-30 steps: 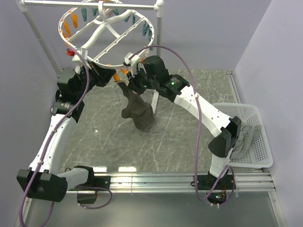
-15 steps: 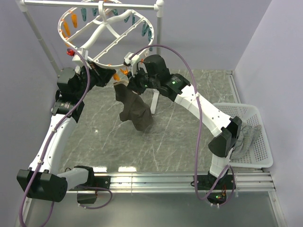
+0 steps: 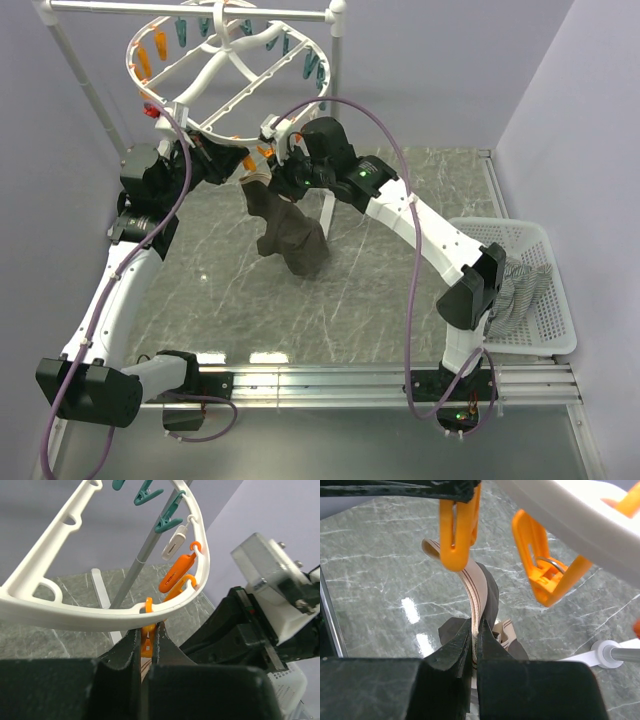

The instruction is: Clip the underwear to the hanger

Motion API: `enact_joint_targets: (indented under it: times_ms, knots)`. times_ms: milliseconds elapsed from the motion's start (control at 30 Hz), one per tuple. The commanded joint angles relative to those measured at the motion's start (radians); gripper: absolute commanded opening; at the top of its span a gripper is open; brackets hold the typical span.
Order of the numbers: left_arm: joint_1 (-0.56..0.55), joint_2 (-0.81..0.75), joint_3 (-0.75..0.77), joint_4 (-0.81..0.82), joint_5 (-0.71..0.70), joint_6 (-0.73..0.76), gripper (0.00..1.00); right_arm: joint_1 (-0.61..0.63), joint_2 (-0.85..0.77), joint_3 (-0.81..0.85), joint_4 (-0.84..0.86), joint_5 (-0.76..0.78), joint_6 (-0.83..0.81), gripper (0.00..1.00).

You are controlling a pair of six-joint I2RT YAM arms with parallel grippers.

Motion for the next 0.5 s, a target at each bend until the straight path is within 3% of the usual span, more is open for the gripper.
enact_joint_targets:
  times_ms: [0,467]
  knots:
    - [0.0,-0.027,-0.01,0.015,0.082,-0.015,0.0,-0.013,0.001,0.034,0.012,-0.018,-0.011,0.0]
    - [0.0,-0.015,-0.007,-0.003,0.134,0.117,0.0,-0.035,0.022,0.128,-0.025,-0.089,0.016,0.0]
